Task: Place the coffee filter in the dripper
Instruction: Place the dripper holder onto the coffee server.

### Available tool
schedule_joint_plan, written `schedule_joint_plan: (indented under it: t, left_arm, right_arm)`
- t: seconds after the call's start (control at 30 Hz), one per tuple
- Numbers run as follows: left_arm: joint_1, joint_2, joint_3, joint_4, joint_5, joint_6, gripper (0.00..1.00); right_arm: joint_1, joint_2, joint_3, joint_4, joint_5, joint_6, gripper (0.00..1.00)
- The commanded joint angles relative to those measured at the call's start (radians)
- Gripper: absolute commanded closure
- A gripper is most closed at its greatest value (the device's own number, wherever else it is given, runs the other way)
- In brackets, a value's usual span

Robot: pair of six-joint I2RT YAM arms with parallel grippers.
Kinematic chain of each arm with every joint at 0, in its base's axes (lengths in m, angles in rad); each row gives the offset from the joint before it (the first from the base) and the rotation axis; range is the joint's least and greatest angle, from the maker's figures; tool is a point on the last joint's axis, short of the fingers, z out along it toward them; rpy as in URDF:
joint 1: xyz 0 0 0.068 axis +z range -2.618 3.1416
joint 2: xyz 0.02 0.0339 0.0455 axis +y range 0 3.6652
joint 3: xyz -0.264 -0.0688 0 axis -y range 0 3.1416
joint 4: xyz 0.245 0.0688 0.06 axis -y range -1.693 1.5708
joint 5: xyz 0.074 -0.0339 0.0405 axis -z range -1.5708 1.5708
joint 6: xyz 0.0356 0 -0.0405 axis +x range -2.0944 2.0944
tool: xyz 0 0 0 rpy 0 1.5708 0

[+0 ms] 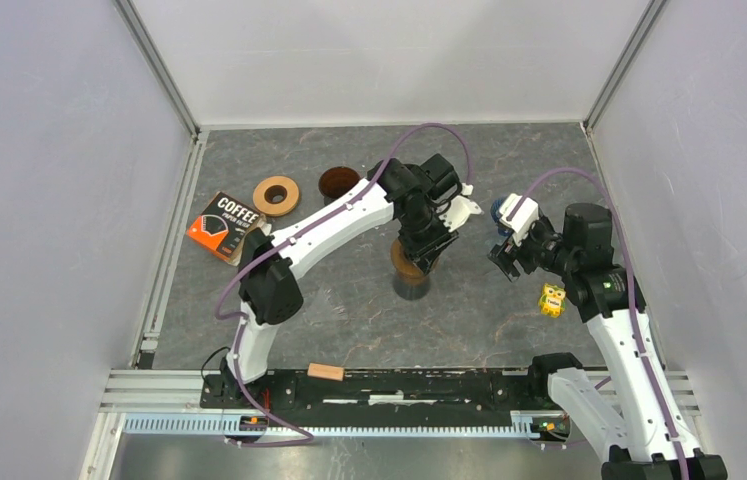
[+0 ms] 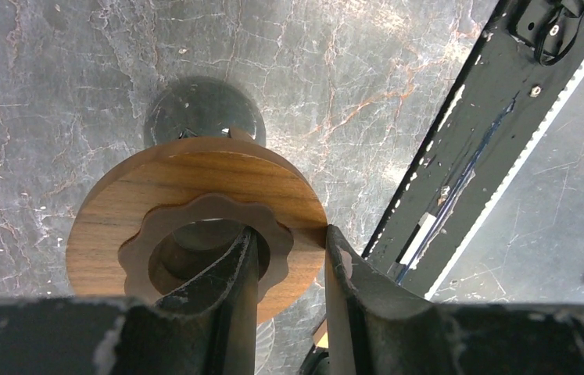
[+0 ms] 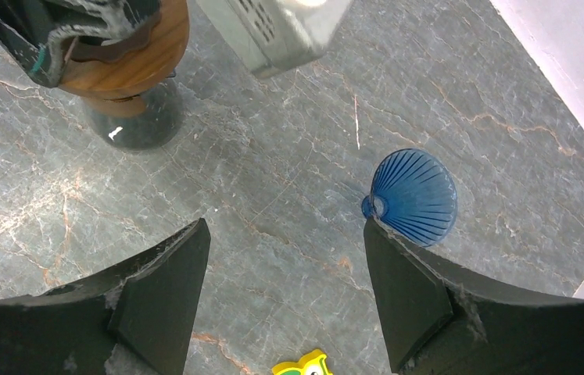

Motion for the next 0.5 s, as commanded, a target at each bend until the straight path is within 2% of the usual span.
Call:
schedule_joint_plan:
  t: [0.0,0.23,0.47]
  left_arm:
    - [0.000,0.022,0.061,-0.017,-0.006,-0.021,0.85]
    - [-0.001,0.035,0.062,-0.021,-0.010,-0.023,0.83]
    - [0.000,0.039,0.062,-0.030,-0.015,-0.021,0.71]
  right_arm:
    - [-0.010,-0.013,-0.010,0.026,-0.026,0.013,0.21]
    - [-0.015,-0.013,-0.016,0.029,-0.030,0.013,0.20]
    - [-0.016,-0.005,-0.016,0.024,-0.033,0.011,0.20]
